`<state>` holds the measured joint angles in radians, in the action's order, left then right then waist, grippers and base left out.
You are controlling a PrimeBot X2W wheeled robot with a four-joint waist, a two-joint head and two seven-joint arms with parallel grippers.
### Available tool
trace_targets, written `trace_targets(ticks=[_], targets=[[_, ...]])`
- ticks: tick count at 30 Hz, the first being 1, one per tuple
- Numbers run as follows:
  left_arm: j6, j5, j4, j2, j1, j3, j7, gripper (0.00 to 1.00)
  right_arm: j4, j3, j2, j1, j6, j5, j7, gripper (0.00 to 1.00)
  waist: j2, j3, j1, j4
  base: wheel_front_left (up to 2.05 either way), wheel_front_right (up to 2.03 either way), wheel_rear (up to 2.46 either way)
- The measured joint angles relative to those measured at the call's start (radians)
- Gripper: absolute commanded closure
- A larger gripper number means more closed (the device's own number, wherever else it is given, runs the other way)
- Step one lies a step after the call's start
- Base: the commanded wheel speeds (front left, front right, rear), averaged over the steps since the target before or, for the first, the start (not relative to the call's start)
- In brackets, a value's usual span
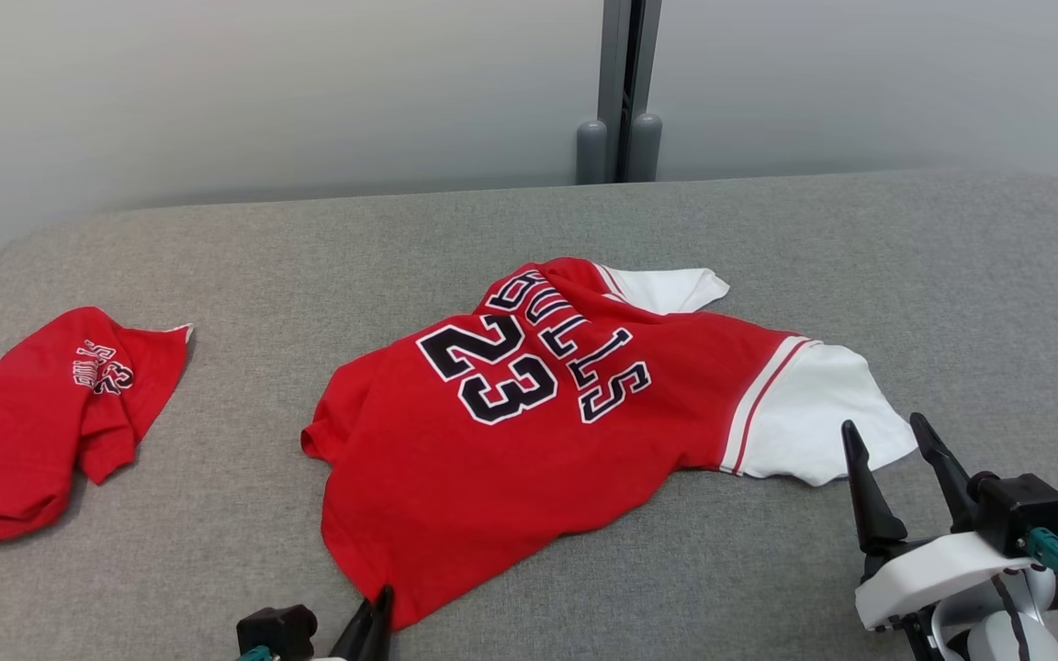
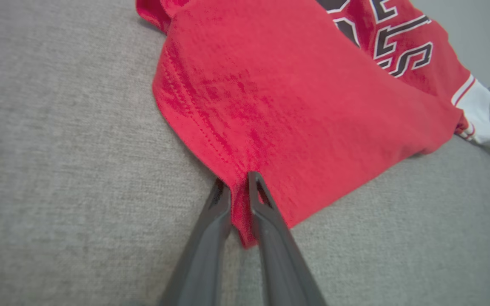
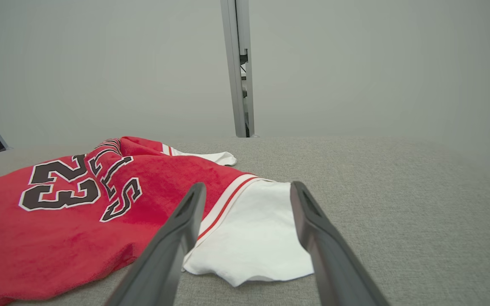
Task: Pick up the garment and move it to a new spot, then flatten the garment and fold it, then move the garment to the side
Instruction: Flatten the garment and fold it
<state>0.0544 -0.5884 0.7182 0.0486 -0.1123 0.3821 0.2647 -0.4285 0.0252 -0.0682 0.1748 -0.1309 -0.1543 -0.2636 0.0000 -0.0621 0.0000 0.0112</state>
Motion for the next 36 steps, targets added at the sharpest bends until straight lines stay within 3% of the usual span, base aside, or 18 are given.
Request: trace_targets(ticks=[4,16,29,32,34,35,36], targets=[[0.011,-0.003,-0.016,-0.001,-0.006,0.001,0.000,1.00,0.000,-0.002,0.001,0.000,0.000,0.007,0.000,0.00,0.0000,0.002,0.0000,-0.004,0.00,0.00,0.00],[-0.001,0.107,-0.192,-0.001,-0.020,-0.134,0.000,1.00,-0.009,0.001,0.007,-0.002,0.000,-0.003,0.000,0.00,0.0000,0.005,0.0000,-0.007,0.00,0.00,0.00],[0.015,0.217,-0.030,0.012,-0.199,-0.318,0.000,1.00,-0.008,0.033,0.007,0.025,0.000,-0.014,0.000,0.00,0.0000,-0.056,0.0000,0.071,0.00,0.00,0.00],[0.021,0.230,0.008,0.015,-0.237,-0.354,0.000,0.80,-0.007,0.038,0.006,0.037,0.000,-0.016,0.000,0.00,0.0000,-0.079,0.0000,0.088,0.00,0.00,0.00],[0.024,0.239,0.030,0.019,-0.266,-0.377,0.000,0.76,-0.006,0.043,0.007,0.044,0.000,-0.020,0.000,0.00,0.0000,-0.094,0.0001,0.099,0.00,0.00,0.00],[0.024,0.245,0.041,0.022,-0.279,-0.386,0.000,0.68,-0.006,0.045,0.007,0.046,0.000,-0.021,0.000,0.00,0.0000,-0.101,0.0000,0.104,0.00,0.00,0.00],[0.024,0.252,0.048,0.024,-0.291,-0.398,0.000,0.53,-0.007,0.048,0.007,0.047,0.000,-0.022,0.000,0.00,0.0000,-0.108,0.0000,0.109,0.00,0.00,0.00]])
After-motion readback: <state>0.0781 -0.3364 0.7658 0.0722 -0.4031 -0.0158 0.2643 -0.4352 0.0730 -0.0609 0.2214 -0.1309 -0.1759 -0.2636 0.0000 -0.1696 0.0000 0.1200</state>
